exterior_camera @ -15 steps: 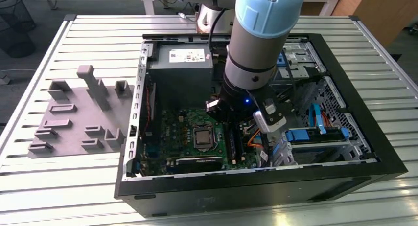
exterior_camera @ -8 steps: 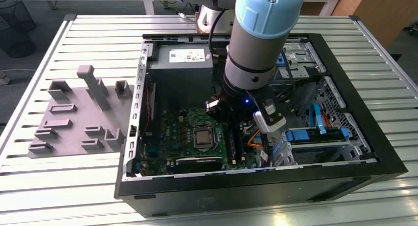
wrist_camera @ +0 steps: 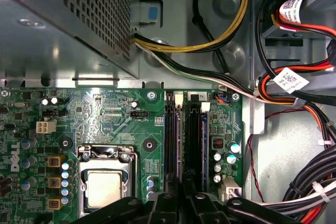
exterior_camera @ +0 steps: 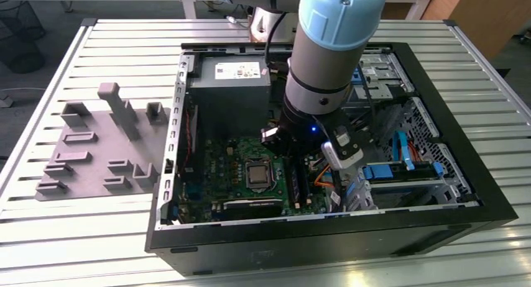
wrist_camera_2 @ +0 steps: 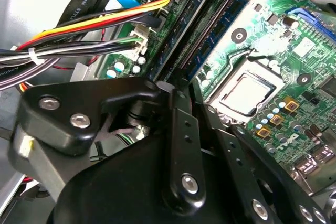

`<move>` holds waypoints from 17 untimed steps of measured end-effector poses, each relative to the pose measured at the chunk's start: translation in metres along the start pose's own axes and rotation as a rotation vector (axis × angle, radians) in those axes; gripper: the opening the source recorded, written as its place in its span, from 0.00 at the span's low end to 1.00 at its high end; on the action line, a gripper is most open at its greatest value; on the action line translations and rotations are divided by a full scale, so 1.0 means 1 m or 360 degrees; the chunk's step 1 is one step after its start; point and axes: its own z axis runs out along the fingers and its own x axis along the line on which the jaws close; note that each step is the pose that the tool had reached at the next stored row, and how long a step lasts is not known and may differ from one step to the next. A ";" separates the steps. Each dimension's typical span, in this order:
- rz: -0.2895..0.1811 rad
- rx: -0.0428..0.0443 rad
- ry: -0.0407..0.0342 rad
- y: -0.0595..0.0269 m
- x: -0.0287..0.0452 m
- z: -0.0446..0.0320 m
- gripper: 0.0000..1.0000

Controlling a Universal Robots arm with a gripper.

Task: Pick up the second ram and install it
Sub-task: 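Insert the second ram into the second slot, then press down the second ram until it locks into place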

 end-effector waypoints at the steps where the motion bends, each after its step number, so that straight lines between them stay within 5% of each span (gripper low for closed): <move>1: 0.0000 0.0000 0.0000 0.0000 0.0000 0.0000 0.15; 2: 0.0000 0.0000 0.0000 0.0000 0.0000 0.0000 0.21; 7: 0.0000 0.0000 0.0000 0.0001 0.0000 -0.0016 0.21; 17: 0.0000 0.0000 0.0004 0.0005 0.0005 -0.0165 0.20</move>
